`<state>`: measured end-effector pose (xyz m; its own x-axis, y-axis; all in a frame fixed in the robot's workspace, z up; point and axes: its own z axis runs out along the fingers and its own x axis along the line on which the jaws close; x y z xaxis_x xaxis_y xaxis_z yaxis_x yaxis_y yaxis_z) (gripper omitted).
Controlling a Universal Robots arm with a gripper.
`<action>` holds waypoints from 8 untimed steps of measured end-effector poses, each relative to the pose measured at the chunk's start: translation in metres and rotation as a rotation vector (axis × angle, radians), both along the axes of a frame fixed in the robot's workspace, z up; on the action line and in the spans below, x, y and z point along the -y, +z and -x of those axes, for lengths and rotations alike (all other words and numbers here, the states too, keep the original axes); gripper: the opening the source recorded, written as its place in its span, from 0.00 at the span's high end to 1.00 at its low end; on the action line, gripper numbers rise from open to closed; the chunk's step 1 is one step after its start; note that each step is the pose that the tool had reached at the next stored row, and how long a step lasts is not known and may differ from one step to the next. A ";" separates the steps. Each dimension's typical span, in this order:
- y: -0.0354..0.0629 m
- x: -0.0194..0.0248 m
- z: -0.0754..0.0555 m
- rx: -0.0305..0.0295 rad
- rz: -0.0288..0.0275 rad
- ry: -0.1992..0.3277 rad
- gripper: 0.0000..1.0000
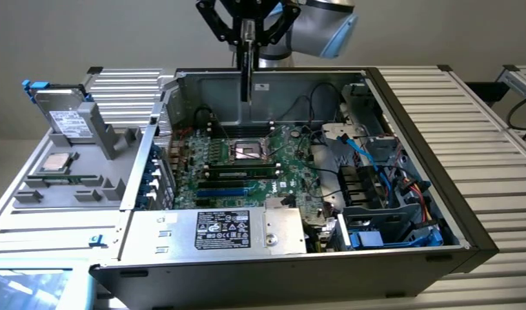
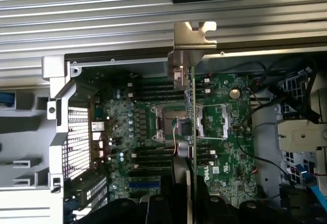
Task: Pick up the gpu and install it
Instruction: 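Pick up the gpu and move the gpu toward the slot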
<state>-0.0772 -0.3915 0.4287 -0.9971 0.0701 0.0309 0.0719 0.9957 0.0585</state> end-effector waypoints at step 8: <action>-0.0004 0.0008 -0.035 0.0000 0.0000 0.000 0.71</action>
